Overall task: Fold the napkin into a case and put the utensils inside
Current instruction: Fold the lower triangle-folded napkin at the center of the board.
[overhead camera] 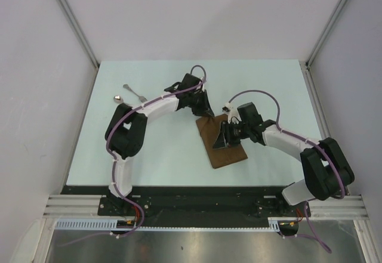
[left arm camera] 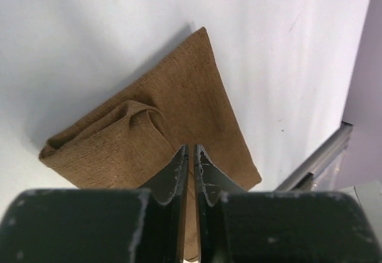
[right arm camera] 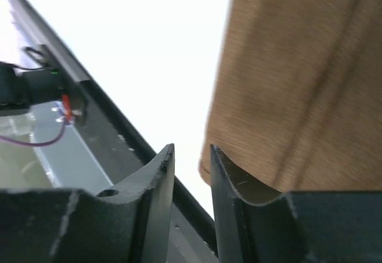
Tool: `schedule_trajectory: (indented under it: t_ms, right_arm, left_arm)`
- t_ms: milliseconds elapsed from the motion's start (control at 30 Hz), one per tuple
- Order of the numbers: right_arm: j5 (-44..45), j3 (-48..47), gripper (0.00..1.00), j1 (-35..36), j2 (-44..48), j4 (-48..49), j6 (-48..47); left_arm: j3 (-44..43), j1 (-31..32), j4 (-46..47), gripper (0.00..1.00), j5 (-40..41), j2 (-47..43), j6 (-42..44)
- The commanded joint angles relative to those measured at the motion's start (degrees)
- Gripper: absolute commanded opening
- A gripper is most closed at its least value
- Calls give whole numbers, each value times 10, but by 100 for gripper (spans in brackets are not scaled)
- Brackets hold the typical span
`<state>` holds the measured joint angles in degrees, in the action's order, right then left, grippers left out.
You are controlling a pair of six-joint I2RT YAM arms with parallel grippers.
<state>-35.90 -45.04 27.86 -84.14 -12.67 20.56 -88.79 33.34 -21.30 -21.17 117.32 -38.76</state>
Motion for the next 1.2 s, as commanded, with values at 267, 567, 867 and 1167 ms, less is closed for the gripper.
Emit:
schedule_trajectory:
  t_ms: [267, 567, 867, 1167]
  right_arm:
    - [-132, 78, 19, 49, -93, 292, 145]
    - [-142, 179, 14, 35, -155, 396, 159]
    - [-147, 123, 17, 30, -80, 327, 166]
    - [-160, 34, 26, -15, -168, 356, 190]
  left_arm:
    - [7, -18, 96, 8, -84, 67, -60]
    - [-4, -18, 187, 7, -123, 127, -61]
    - [-14, -22, 143, 25, -160, 35, -46]
    - [72, -70, 161, 15, -164, -26, -66]
